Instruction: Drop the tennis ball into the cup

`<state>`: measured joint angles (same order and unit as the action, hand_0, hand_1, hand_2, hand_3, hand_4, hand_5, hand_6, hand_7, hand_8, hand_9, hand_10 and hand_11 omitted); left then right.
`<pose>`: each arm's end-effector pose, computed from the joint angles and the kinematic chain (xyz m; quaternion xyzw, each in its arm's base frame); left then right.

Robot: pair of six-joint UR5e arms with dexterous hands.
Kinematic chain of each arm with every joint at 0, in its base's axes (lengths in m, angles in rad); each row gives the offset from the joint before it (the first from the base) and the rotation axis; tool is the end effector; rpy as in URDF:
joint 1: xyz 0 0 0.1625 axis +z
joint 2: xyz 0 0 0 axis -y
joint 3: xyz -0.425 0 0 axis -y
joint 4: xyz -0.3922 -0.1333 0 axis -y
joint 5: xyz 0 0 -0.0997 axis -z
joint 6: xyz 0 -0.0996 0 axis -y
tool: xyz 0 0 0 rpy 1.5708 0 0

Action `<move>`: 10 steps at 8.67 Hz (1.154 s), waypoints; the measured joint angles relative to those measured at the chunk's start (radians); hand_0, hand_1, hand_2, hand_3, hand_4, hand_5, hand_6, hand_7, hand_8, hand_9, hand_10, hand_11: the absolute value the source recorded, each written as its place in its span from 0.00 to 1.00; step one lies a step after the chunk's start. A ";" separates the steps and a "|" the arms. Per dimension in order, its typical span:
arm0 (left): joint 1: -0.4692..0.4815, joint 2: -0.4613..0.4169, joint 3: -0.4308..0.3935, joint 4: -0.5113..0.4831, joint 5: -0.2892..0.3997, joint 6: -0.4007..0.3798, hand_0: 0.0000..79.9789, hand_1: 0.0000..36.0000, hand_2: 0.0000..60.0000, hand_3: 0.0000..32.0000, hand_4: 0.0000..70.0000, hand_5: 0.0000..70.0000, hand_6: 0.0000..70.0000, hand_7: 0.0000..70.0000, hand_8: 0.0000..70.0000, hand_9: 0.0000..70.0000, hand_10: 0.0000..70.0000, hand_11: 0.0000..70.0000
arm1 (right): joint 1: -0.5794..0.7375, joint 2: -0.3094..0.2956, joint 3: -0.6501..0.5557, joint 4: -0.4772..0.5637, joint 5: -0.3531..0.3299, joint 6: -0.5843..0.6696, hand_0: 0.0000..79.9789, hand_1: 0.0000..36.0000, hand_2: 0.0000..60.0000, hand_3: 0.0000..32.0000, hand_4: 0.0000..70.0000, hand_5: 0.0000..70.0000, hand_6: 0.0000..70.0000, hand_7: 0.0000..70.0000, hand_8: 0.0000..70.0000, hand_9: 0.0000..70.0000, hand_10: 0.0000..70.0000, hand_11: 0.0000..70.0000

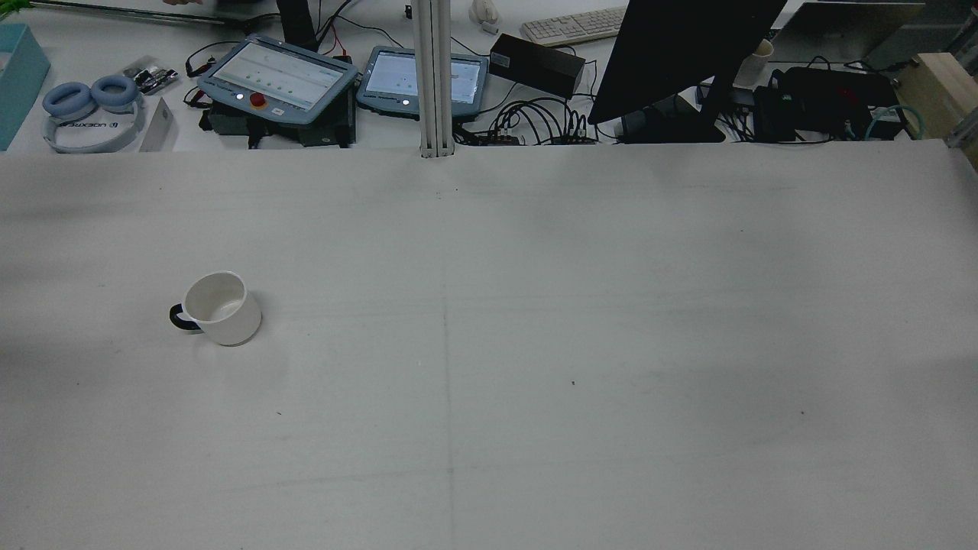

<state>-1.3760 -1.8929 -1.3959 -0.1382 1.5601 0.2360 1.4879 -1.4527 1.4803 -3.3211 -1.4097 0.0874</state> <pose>-0.0068 -0.6599 0.5757 0.0197 0.8002 -0.5864 0.1239 0.1054 -0.5348 0.6871 -0.0056 0.6521 -0.7561 0.0541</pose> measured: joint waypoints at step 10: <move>0.239 0.075 -0.227 -0.053 0.126 0.110 1.00 1.00 1.00 1.00 0.10 0.51 1.00 0.95 0.73 0.64 0.30 0.49 | 0.000 0.000 0.002 0.000 0.000 0.000 0.00 0.00 0.00 0.00 0.00 0.00 0.00 0.00 0.00 0.00 0.00 0.00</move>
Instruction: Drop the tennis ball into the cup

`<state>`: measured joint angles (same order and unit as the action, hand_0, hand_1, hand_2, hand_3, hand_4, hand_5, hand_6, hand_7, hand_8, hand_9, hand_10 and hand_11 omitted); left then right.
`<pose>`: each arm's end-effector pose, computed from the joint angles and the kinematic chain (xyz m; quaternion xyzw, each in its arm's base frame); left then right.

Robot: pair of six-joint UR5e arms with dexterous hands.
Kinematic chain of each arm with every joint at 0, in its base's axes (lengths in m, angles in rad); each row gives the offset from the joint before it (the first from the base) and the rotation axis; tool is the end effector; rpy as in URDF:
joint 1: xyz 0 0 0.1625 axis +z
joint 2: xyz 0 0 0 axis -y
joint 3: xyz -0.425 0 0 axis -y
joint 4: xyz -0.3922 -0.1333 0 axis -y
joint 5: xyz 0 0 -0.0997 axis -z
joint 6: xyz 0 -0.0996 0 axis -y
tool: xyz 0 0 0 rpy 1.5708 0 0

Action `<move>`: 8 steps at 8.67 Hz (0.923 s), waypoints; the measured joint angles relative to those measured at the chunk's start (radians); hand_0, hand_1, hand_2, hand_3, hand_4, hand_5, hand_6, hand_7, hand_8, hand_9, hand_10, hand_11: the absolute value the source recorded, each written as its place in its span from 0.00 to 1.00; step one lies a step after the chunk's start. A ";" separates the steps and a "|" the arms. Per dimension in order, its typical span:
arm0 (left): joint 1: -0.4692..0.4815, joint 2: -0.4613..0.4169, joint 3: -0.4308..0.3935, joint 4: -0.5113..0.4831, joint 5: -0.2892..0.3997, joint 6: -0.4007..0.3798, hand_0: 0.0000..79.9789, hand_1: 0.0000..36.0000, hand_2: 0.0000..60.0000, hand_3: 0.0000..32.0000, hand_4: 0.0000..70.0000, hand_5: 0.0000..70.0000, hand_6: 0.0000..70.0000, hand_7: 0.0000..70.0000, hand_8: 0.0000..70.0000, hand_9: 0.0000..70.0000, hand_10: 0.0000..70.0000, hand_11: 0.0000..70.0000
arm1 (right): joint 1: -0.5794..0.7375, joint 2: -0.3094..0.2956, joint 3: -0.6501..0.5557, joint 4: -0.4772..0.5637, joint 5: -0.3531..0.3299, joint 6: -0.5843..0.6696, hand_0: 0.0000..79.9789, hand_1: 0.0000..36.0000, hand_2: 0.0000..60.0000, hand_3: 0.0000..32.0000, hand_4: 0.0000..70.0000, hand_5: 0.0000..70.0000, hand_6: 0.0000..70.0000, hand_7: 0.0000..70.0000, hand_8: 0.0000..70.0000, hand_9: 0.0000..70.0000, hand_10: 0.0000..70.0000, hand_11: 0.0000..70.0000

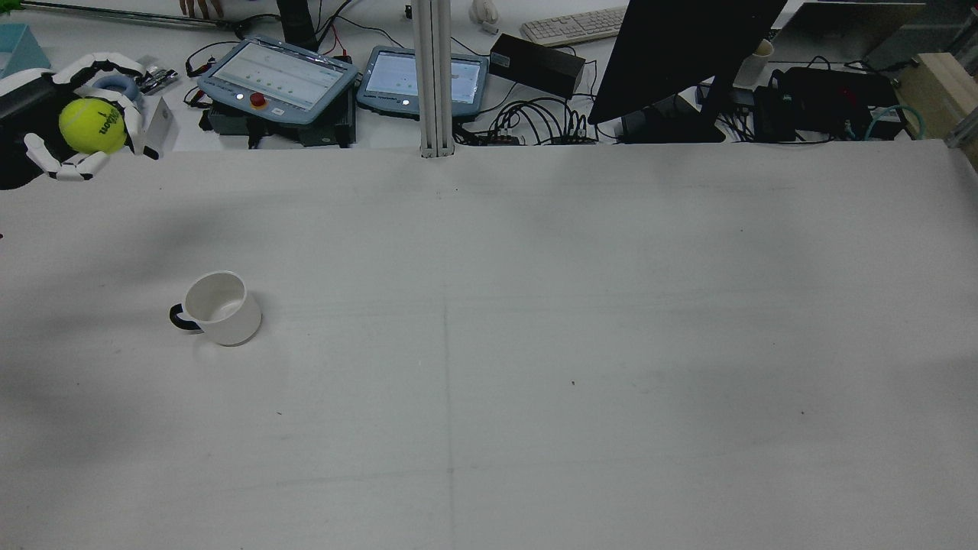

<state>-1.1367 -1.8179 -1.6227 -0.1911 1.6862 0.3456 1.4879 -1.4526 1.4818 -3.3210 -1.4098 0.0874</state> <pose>0.1473 -0.6074 0.5005 -0.0675 0.8540 -0.4562 0.2409 0.1053 -0.5350 0.6864 -0.0055 0.6528 -0.7556 0.0541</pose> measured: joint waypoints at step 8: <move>0.189 0.059 -0.037 -0.002 -0.008 0.076 1.00 1.00 0.81 1.00 0.00 0.35 0.53 0.39 0.42 0.24 0.25 0.42 | 0.000 0.000 -0.001 0.000 0.000 0.000 0.00 0.00 0.00 0.00 0.00 0.00 0.00 0.00 0.00 0.00 0.00 0.00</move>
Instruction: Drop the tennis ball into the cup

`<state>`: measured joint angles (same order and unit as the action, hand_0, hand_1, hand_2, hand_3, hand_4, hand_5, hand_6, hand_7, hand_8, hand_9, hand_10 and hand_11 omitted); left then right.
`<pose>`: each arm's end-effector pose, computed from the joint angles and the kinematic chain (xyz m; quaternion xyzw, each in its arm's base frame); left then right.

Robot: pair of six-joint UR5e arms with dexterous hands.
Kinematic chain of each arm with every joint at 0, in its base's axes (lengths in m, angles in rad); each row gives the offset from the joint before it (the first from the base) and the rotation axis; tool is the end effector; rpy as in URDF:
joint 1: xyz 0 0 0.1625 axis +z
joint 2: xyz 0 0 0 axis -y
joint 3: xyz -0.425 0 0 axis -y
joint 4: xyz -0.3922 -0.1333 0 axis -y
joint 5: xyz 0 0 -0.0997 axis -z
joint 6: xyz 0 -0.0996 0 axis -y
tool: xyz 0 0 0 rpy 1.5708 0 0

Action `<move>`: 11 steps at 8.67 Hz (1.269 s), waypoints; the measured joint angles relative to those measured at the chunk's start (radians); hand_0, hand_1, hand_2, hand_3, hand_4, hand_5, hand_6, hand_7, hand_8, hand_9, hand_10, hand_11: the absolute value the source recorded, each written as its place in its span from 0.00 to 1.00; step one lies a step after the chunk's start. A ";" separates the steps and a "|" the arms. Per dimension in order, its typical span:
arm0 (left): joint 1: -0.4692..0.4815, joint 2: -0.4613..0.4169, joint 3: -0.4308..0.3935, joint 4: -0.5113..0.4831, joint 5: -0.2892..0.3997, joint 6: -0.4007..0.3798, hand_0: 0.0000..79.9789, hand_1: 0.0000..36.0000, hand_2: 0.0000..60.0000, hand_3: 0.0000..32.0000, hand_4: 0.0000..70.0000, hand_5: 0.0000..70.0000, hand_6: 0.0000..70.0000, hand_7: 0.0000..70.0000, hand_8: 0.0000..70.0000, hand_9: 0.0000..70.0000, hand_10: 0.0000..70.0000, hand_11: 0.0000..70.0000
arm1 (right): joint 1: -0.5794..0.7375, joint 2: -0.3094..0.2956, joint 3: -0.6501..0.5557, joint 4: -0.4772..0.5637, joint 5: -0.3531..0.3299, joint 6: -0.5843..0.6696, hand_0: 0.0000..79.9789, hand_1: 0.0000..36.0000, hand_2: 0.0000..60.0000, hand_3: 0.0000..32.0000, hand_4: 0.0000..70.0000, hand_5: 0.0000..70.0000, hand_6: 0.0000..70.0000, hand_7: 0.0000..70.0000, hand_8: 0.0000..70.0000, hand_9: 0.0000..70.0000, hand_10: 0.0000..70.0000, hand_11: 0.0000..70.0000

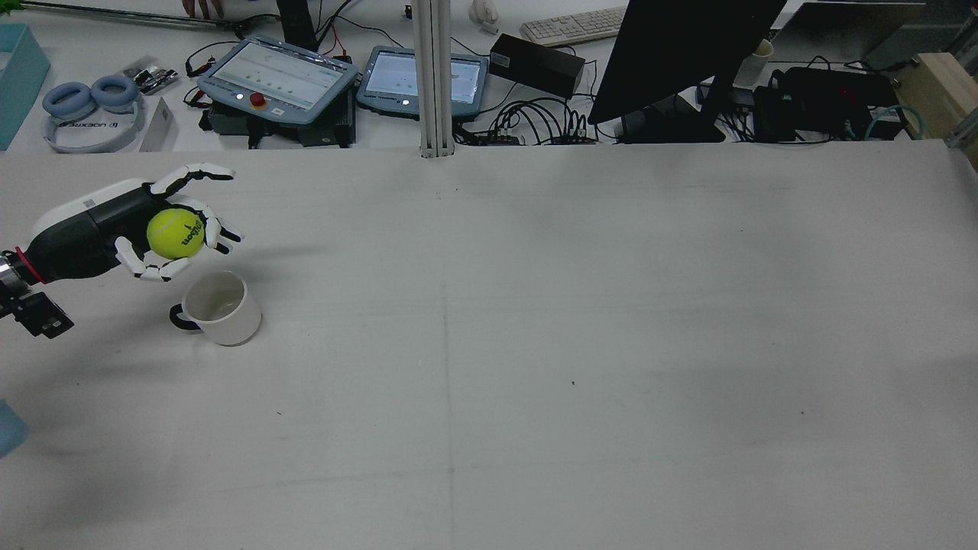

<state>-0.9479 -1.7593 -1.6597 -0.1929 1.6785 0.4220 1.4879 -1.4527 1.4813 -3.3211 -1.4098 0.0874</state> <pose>0.2448 -0.5510 0.5166 -0.1134 0.8440 -0.4296 0.3003 0.1053 -0.5349 0.6867 -0.0055 0.6525 -0.7558 0.0541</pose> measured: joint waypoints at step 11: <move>-0.255 -0.084 0.146 0.063 -0.016 -0.134 1.00 1.00 0.83 1.00 0.03 0.32 0.48 0.39 0.37 0.21 0.27 0.44 | 0.000 0.000 -0.001 0.000 0.000 0.000 0.00 0.00 0.00 0.00 0.00 0.00 0.00 0.00 0.00 0.00 0.00 0.00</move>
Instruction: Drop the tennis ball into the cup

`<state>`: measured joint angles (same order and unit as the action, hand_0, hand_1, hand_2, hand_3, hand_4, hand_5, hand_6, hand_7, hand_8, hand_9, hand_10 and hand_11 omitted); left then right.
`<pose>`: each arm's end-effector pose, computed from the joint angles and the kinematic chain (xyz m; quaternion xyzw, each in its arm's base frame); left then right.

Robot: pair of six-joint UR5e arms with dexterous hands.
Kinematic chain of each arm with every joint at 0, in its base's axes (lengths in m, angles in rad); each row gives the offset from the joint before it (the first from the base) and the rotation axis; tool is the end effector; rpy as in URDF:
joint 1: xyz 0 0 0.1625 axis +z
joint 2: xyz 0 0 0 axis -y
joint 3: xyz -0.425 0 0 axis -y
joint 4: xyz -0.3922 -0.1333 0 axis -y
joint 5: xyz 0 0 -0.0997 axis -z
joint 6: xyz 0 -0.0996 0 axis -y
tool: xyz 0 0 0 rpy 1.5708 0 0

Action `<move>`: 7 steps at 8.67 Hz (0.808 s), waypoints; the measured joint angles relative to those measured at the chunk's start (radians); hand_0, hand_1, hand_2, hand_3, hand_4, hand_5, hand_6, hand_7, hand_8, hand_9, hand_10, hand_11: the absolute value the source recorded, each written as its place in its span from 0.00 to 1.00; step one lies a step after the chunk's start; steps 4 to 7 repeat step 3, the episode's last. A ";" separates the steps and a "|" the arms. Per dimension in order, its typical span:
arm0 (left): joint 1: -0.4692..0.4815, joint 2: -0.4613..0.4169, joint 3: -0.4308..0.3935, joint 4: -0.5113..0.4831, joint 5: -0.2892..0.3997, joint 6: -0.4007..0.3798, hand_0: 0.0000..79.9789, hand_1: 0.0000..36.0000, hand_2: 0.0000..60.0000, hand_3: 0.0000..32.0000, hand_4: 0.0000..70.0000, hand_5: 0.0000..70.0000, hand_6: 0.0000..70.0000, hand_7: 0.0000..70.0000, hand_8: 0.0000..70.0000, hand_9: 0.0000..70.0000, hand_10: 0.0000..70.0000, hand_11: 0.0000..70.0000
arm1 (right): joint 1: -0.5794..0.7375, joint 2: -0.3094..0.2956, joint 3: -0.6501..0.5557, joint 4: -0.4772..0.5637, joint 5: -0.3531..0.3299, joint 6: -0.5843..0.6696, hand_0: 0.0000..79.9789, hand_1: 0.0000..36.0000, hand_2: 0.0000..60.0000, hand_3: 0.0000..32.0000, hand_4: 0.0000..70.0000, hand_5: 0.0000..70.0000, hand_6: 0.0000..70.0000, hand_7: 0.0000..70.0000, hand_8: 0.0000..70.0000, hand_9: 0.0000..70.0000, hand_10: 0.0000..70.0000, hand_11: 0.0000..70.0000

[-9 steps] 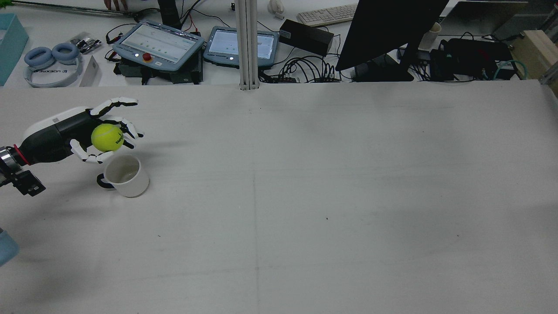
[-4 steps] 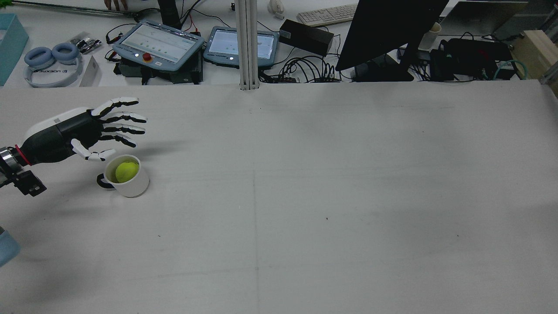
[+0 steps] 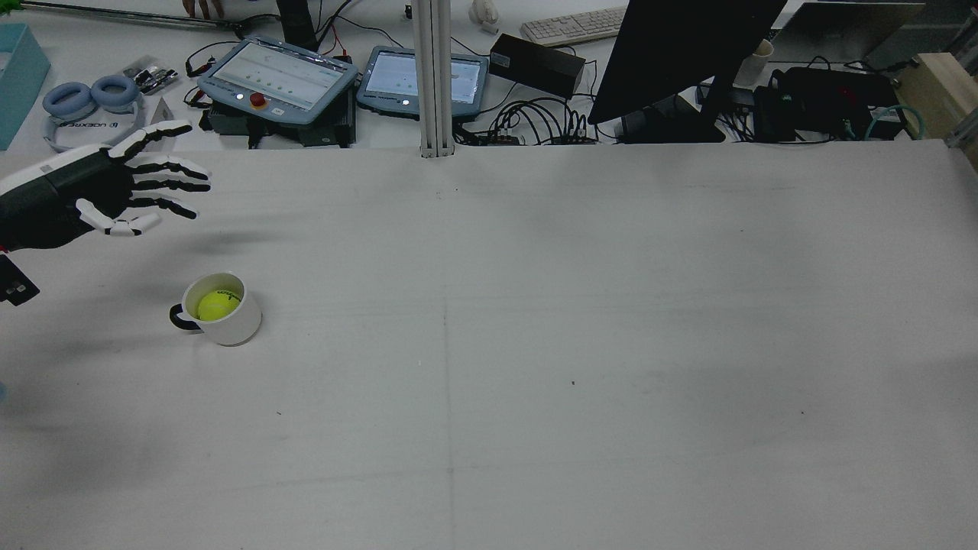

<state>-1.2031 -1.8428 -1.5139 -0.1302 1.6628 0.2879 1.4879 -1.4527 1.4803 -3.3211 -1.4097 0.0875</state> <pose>0.1086 -0.6273 0.5484 -0.0590 0.8155 -0.5318 0.2206 0.1054 -0.5348 0.6871 -0.0056 0.6521 -0.7561 0.0542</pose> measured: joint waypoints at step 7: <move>-0.161 -0.058 0.161 -0.004 -0.008 -0.044 1.00 1.00 0.79 1.00 0.01 0.33 0.48 0.39 0.38 0.23 0.29 0.47 | 0.000 0.000 -0.001 0.000 0.000 0.000 0.00 0.00 0.00 0.00 0.00 0.00 0.00 0.00 0.00 0.00 0.00 0.00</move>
